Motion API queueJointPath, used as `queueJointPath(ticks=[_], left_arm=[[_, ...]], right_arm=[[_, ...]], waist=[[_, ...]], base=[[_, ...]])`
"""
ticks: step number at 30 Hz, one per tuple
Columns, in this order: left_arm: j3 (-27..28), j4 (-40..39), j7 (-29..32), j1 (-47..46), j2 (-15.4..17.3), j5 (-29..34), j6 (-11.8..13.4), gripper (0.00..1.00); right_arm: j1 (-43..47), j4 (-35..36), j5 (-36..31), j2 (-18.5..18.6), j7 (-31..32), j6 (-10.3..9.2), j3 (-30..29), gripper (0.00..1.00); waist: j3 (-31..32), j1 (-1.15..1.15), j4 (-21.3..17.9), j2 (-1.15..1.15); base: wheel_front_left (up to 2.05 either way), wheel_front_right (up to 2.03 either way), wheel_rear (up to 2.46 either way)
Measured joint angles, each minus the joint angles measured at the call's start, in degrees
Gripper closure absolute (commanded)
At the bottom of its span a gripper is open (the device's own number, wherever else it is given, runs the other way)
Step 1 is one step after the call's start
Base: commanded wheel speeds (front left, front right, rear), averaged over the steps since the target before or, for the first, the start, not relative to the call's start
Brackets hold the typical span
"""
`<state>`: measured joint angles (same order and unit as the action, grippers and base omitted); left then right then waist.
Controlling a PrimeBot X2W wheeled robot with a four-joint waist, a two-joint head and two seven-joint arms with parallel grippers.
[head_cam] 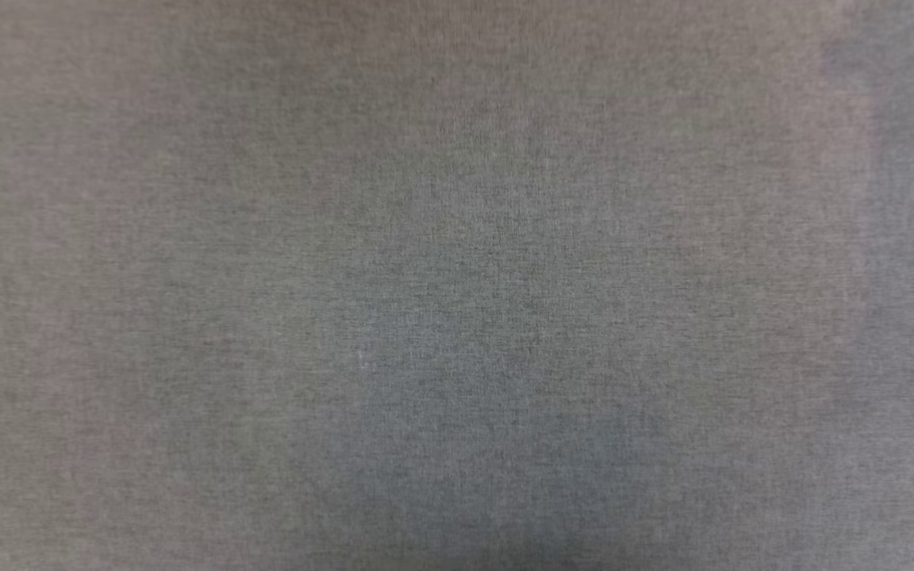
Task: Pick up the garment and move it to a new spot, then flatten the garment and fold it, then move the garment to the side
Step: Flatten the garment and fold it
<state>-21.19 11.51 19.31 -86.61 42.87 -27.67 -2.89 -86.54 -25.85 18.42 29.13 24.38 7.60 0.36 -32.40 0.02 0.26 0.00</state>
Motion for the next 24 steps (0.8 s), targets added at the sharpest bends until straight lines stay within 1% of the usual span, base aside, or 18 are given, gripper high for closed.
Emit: queueJointPath(ticks=[3,5,8,11,17,19,24], left_arm=[[-0.78,4.55,-3.07,-4.45,-1.94,1.36,-0.43,1.00],[-1.20,7.04,-5.20,-5.57,-3.20,1.70,-0.63,1.00],[-2.04,10.91,-7.90,-5.60,-4.94,1.94,-1.00,1.00],[-2.96,13.99,-10.00,-4.41,-6.14,1.78,-1.58,1.00],[-4.58,19.18,-13.81,4.96,-8.83,-0.27,-2.01,1.00],[-4.95,20.57,-14.69,9.12,-9.75,-1.47,-2.40,1.00],[-6.16,22.64,-16.33,18.22,-11.32,-3.70,-2.41,1.00]], right_arm=[[-3.93,-3.60,-2.36,-1.33,-3.86,0.00,-0.43,1.00],[-5.34,-5.70,-3.98,-2.25,-6.15,0.00,-1.57,1.00],[-5.66,-8.53,-5.19,-3.60,-8.15,0.00,-1.76,1.00],[-4.66,-11.20,-4.99,-4.72,-8.88,0.00,-1.52,1.00],[3.35,-15.39,-3.21,-5.12,-9.26,0.00,0.29,1.00],[6.96,-16.47,-1.82,-5.03,-8.40,0.00,1.63,1.00],[15.71,-17.62,0.82,-3.72,-6.13,0.00,4.91,1.00]], waist=[[-2.95,0.00,-0.20,0.00],[-4.48,0.00,-0.25,0.00],[-6.27,0.00,-0.24,0.00],[-7.06,0.00,-0.07,0.00],[-5.22,0.00,0.24,0.00],[-3.95,-0.01,0.27,0.00],[-0.54,-0.01,0.39,0.00]], base=[[0.00,0.00,0.00],[0.00,0.00,0.00],[0.00,0.00,0.00],[0.00,0.00,0.00],[0.00,0.00,0.00],[0.00,0.00,0.00],[0.00,0.00,0.00]])
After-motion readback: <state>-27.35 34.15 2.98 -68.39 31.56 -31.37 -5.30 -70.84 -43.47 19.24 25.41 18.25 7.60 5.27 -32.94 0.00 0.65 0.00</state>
